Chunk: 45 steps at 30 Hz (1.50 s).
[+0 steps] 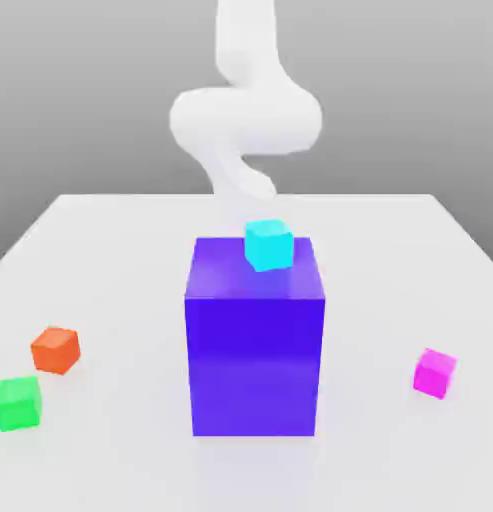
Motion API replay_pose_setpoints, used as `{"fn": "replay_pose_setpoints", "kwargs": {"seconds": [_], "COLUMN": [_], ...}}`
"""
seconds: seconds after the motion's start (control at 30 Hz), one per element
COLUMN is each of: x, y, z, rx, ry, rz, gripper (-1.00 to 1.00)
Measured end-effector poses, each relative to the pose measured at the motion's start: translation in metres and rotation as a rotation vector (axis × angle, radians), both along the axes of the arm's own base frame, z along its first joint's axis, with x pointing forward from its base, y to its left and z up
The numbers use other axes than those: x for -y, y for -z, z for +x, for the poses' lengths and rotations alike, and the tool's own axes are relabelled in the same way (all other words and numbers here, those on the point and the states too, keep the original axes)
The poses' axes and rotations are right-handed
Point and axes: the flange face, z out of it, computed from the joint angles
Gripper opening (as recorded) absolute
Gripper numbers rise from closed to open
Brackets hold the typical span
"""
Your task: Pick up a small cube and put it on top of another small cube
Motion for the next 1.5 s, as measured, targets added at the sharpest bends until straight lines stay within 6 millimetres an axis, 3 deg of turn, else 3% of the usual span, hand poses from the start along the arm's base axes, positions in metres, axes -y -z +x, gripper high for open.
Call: {"fn": "replay_pose_setpoints", "kwargs": {"seconds": [0.17,0.33,0.47,0.6,0.7,0.73,0.9,0.93,1.17,1.37,1.43,1.5], "x": [-0.076,-0.149,-0.199,-0.242,-0.254,-0.254,-0.255,-0.254,-0.254,-0.254,-0.254,-0.234], "y": [0.110,0.222,0.310,0.393,0.451,0.465,0.519,0.529,0.532,0.479,0.471,0.467], "z": [0.041,0.039,0.010,-0.044,-0.089,-0.095,-0.101,-0.102,-0.102,-0.102,-0.082,-0.044], "rx": [-0.161,-0.310,-0.424,-0.534,-0.616,-0.631,-0.646,-0.647,-0.647,-0.646,-0.633,-0.627], "ry": [-0.194,-0.386,-0.540,-0.712,-0.823,-0.837,-0.850,-0.851,-0.851,-0.850,-0.856,-0.836], "rz": [-0.060,-0.133,-0.201,-0.284,-0.348,-0.357,-0.364,-0.364,-0.365,-0.366,-0.368,-0.367], "gripper": [0.00,0.00,0.00,0.00,0.00,0.00,0.00,-1.00,-1.00,-1.00,-1.00,-1.00]}}
